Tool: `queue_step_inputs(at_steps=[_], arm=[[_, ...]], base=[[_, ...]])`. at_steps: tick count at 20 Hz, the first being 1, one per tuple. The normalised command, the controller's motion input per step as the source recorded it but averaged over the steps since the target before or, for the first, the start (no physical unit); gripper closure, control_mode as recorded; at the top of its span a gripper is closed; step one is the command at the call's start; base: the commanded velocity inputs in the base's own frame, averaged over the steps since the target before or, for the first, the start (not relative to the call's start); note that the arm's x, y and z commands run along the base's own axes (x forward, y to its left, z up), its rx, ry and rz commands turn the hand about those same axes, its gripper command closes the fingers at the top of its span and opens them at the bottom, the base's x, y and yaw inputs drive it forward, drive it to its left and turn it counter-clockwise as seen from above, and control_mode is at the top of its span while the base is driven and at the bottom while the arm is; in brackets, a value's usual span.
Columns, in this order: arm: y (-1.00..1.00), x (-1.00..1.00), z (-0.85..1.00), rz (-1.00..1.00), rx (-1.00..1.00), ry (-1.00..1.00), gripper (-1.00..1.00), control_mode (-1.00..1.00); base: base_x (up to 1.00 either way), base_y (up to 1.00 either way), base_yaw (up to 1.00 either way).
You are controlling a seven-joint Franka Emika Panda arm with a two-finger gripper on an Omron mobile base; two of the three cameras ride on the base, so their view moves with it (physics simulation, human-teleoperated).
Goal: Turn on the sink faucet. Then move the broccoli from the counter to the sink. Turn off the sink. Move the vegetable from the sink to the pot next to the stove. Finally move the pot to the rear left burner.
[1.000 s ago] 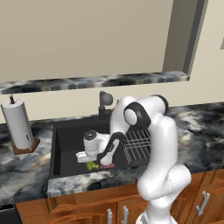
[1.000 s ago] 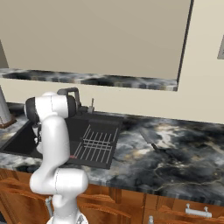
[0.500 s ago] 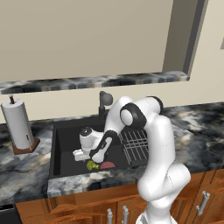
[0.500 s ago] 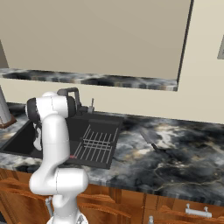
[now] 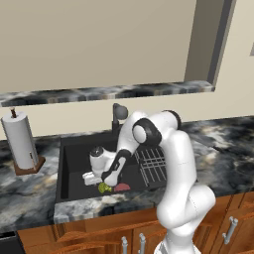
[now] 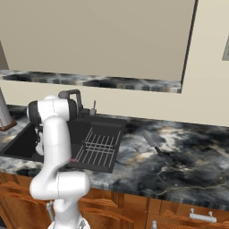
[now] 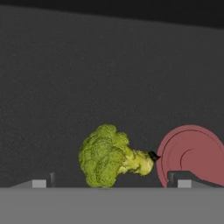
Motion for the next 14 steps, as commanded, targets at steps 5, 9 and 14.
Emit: queue_step_inputs(at_steps=[5,9,14], arm=[[0.0,0.0,-0.14,0.03,0.0,0.0,-1.0,-1.0],[0.0,0.0,-0.12,0.02,0.0,0.0,-1.0,-1.0],[0.0,0.01,-0.11,0.02,0.0,0.0,-1.0,-1.0]], base=[[0.0,0.0,0.0],[0.0,0.0,0.0],[0.0,0.0,0.0]])
